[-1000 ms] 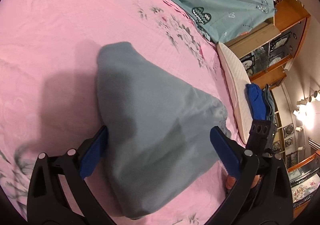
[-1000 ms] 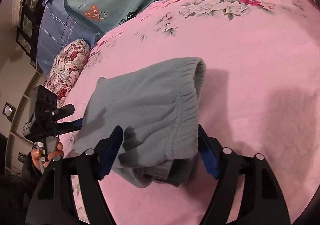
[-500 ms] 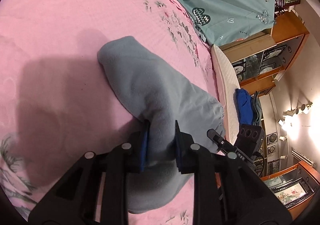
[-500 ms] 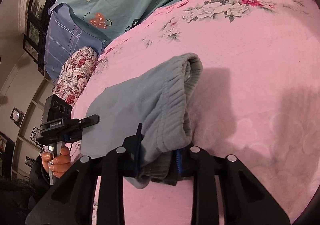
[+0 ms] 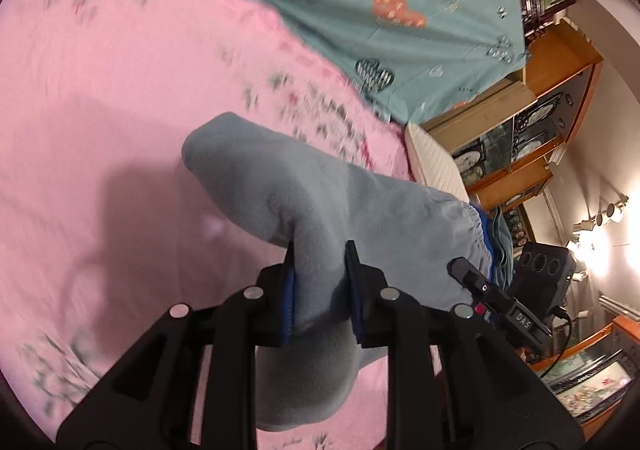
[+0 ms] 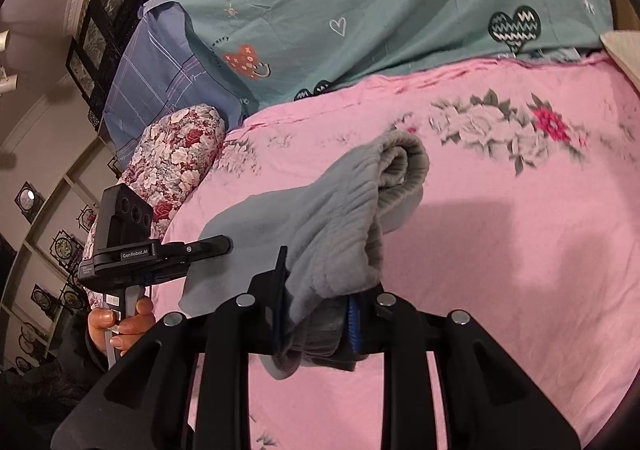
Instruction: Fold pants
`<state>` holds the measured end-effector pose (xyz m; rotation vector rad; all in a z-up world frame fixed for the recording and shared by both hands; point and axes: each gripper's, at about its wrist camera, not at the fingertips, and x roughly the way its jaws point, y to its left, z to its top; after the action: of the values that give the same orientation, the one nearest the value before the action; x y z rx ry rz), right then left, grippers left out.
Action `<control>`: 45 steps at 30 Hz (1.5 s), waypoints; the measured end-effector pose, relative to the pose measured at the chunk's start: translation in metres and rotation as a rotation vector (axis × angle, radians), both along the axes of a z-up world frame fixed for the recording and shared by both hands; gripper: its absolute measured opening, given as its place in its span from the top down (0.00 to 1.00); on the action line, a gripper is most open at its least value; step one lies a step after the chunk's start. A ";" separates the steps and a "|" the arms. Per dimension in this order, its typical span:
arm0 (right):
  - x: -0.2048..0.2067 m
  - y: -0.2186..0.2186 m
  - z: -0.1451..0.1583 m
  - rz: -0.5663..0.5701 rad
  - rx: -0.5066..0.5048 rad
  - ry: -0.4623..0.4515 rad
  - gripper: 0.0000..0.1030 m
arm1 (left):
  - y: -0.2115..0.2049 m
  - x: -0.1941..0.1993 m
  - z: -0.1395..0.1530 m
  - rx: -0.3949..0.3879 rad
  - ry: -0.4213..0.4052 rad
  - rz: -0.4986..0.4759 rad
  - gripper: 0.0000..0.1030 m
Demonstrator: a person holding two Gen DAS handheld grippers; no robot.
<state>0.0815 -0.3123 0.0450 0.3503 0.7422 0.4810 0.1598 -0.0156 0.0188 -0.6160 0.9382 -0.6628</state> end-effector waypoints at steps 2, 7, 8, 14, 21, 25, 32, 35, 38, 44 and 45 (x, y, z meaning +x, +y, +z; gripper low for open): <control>0.019 0.006 0.024 0.001 -0.019 -0.028 0.76 | 0.003 0.019 0.035 0.025 -0.070 0.026 0.79; 0.084 0.022 0.082 -0.028 -0.038 -0.164 0.76 | 0.011 0.084 0.097 0.089 -0.205 0.128 0.79; 0.099 0.026 0.085 -0.032 -0.038 -0.186 0.76 | 0.013 0.103 0.101 0.098 -0.226 0.150 0.79; 0.214 0.038 0.025 -0.080 -0.020 -0.245 0.75 | 0.018 0.222 0.035 0.139 -0.198 0.245 0.78; 0.290 0.005 -0.088 -0.287 -0.176 0.009 0.60 | 0.074 0.294 -0.080 0.138 0.076 0.417 0.73; 0.281 -0.012 -0.056 -0.341 -0.145 -0.092 0.56 | 0.079 0.269 -0.040 0.164 -0.088 0.464 0.47; 0.321 0.059 -0.066 -0.141 -0.168 0.025 0.56 | -0.005 0.264 -0.036 0.364 -0.173 0.348 0.26; 0.335 0.058 -0.095 -0.190 -0.221 0.105 0.58 | 0.002 0.282 -0.076 0.494 -0.063 0.371 0.31; 0.334 0.058 -0.093 -0.185 -0.227 0.098 0.57 | 0.000 0.283 -0.082 0.616 -0.073 0.393 0.33; 0.264 0.043 -0.023 -0.199 -0.119 -0.080 0.39 | 0.035 0.223 -0.019 0.446 -0.177 0.419 0.20; 0.244 0.040 -0.010 -0.223 -0.120 -0.103 0.34 | 0.036 0.199 -0.002 0.455 -0.232 0.415 0.12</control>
<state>0.3260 -0.2726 0.0345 0.2896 0.6206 0.2408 0.3592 0.0201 0.0170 -0.3023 0.6828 -0.1335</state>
